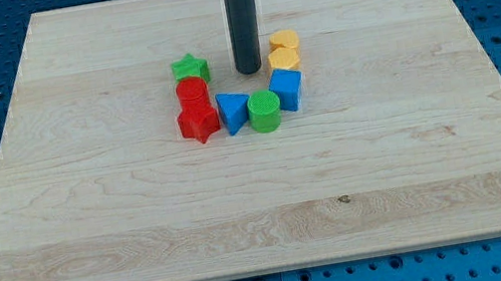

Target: Move your arm to the blue triangle

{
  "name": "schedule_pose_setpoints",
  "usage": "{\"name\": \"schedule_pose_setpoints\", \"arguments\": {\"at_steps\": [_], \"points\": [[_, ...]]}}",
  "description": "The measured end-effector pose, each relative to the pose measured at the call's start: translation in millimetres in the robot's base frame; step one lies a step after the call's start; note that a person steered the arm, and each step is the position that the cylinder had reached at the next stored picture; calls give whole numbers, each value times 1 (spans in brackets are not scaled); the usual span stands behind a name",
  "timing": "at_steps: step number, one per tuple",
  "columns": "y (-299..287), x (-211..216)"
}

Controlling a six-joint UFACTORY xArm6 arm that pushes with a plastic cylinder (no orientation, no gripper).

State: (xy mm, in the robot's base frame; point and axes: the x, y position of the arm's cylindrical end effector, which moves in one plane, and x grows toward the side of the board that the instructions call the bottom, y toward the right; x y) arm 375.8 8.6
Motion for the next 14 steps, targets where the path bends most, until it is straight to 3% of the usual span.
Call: {"name": "schedule_pose_setpoints", "arguments": {"at_steps": [2,3,4,6,7,8,9,10,11,13,14], "points": [[47,-14],[28,-62],[-31,-107],[-218,-114],[-277,-75],[-282,18],[-269,122],[-206,199],[-128,215],[-10,202],[13,173]]}}
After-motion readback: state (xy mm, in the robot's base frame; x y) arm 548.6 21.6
